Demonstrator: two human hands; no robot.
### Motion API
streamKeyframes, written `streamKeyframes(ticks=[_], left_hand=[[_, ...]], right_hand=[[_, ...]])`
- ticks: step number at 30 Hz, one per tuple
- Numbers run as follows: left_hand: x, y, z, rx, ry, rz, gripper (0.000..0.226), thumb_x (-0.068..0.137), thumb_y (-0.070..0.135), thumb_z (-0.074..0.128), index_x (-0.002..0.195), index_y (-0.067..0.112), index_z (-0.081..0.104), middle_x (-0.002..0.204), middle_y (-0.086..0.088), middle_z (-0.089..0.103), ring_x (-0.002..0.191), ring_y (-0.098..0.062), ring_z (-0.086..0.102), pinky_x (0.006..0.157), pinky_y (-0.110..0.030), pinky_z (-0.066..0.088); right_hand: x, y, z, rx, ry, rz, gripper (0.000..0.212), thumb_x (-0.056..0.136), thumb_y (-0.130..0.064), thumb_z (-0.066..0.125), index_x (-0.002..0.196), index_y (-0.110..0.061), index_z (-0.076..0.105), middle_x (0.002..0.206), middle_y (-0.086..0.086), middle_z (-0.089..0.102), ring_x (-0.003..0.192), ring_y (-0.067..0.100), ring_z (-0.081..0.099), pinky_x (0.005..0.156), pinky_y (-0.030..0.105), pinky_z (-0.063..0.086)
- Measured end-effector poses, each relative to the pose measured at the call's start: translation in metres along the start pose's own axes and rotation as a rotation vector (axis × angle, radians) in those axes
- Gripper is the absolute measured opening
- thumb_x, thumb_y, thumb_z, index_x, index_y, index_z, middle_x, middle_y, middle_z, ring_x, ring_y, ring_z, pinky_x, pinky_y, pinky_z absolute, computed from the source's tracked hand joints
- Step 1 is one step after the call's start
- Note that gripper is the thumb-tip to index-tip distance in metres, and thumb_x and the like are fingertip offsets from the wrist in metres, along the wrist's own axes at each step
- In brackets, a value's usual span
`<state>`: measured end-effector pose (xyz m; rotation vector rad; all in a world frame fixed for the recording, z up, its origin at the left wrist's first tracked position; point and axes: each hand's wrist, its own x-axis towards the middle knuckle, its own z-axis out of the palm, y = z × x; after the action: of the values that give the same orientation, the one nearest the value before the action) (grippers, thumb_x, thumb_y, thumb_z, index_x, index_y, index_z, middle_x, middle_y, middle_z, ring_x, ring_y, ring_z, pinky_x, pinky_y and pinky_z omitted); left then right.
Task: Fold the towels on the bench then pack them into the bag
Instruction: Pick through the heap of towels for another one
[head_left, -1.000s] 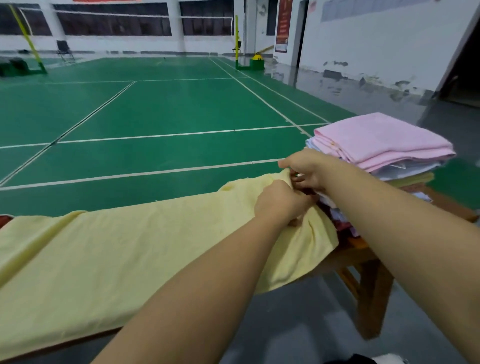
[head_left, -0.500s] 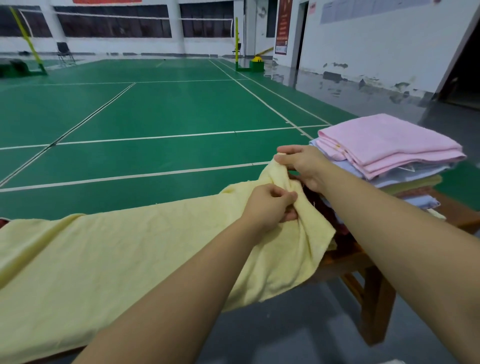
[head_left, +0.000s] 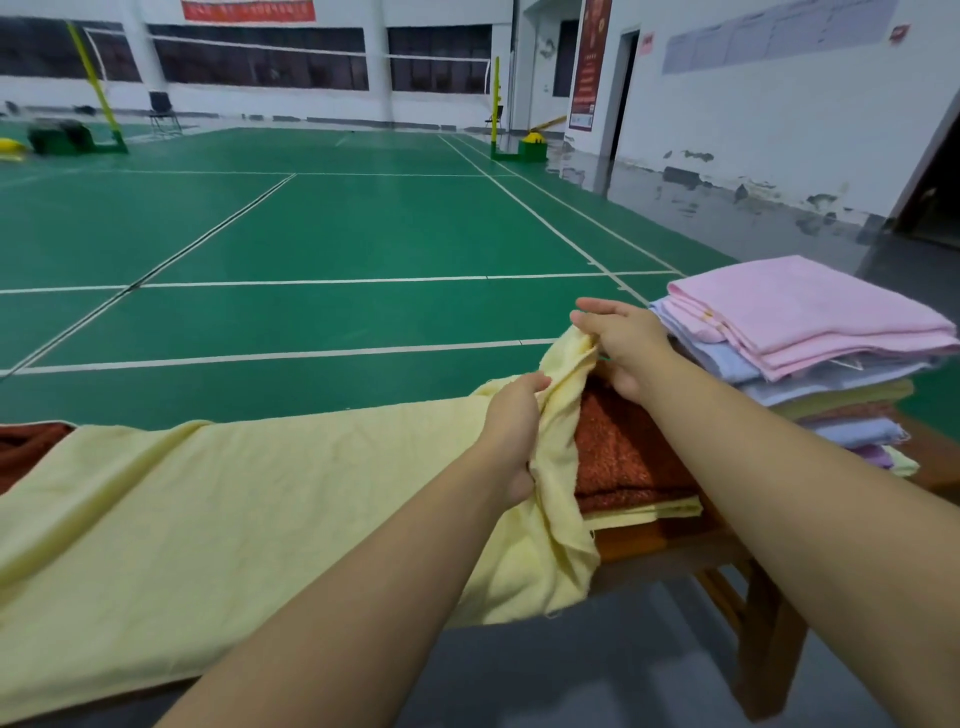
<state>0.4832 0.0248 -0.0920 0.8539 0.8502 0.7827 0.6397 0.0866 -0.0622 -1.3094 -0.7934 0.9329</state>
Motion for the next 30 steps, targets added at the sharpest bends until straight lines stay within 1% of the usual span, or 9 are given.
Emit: streamKeyframes(ticks=[3,5,10,14,16,19,23,27,30], left_hand=[[-0.001,0.0,-0.009,0.123,-0.067,0.082,0.043,0.092,0.047,0.067,0.121,0.015,0.071,0.111,-0.008,0.076,0.104,-0.028,0.072,0.102,-0.05,0.053],[-0.005,0.0,-0.013,0.169,-0.095,0.106,0.048,0.087,0.045,0.074,0.124,0.015,0.068,0.11,-0.009,0.076,0.102,-0.028,0.073,0.099,-0.049,0.055],[-0.017,0.008,-0.02,0.171,-0.066,0.137,0.036,0.096,0.042,0.067,0.116,0.011,0.069,0.082,-0.003,0.074,0.063,-0.015,0.068,0.058,-0.027,0.053],[-0.022,0.014,-0.033,0.167,-0.021,0.188,0.039,0.101,0.046,0.057,0.112,0.011,0.069,0.089,-0.005,0.075,0.072,-0.016,0.069,0.067,-0.031,0.055],[-0.025,0.014,-0.038,0.18,-0.03,0.185,0.041,0.104,0.047,0.051,0.114,0.011,0.068,0.097,-0.008,0.074,0.082,-0.019,0.068,0.076,-0.035,0.055],[-0.033,0.014,-0.045,0.176,-0.055,0.176,0.035,0.107,0.041,0.046,0.118,0.014,0.066,0.11,-0.011,0.074,0.094,-0.023,0.069,0.088,-0.038,0.057],[-0.048,0.019,-0.061,0.157,-0.041,0.178,0.031,0.108,0.039,0.044,0.114,0.018,0.065,0.124,-0.021,0.066,0.098,-0.028,0.064,0.102,-0.054,0.051],[-0.075,0.038,-0.095,0.189,0.039,0.21,0.031,0.109,0.037,0.041,0.118,0.017,0.062,0.12,-0.014,0.07,0.106,-0.03,0.069,0.099,-0.05,0.054],[-0.099,0.055,-0.133,0.274,0.107,0.248,0.033,0.109,0.036,0.04,0.12,0.017,0.064,0.105,-0.005,0.075,0.095,-0.022,0.073,0.082,-0.037,0.062]], right_hand=[[0.001,-0.003,0.005,0.118,0.002,0.036,0.022,0.089,0.004,0.069,0.104,-0.013,0.067,0.085,0.01,0.067,0.07,0.02,0.063,0.065,0.035,0.057],[0.003,-0.005,0.007,0.15,0.001,0.075,0.023,0.09,0.004,0.068,0.102,-0.015,0.064,0.09,0.011,0.067,0.076,0.021,0.064,0.07,0.036,0.058],[0.01,-0.009,0.007,0.147,0.061,0.124,0.022,0.093,0.004,0.064,0.099,-0.017,0.062,0.097,0.008,0.062,0.083,0.019,0.059,0.077,0.035,0.054],[0.013,-0.01,0.01,0.153,0.092,0.104,0.023,0.096,0.005,0.058,0.092,-0.018,0.061,0.094,0.006,0.06,0.081,0.015,0.057,0.084,0.032,0.051],[0.014,-0.01,0.015,0.145,0.084,0.107,0.022,0.096,0.005,0.059,0.091,-0.016,0.064,0.093,0.005,0.062,0.081,0.015,0.058,0.076,0.028,0.053],[0.009,-0.011,0.03,0.108,0.099,0.134,0.009,0.091,0.001,0.068,0.097,-0.006,0.069,0.098,0.011,0.068,0.082,0.021,0.064,0.076,0.038,0.058],[0.001,-0.016,0.066,0.061,0.133,0.07,0.024,0.084,-0.003,0.077,0.106,0.003,0.07,0.099,0.014,0.07,0.079,0.023,0.068,0.068,0.035,0.059],[-0.012,-0.019,0.121,0.068,0.093,0.0,0.012,0.082,-0.012,0.077,0.091,-0.006,0.071,0.095,0.011,0.069,0.087,0.026,0.068,0.084,0.043,0.06],[-0.03,-0.016,0.174,0.056,0.01,-0.061,0.015,0.07,-0.02,0.072,0.074,-0.013,0.059,0.083,0.01,0.055,0.076,0.024,0.055,0.071,0.041,0.05]])
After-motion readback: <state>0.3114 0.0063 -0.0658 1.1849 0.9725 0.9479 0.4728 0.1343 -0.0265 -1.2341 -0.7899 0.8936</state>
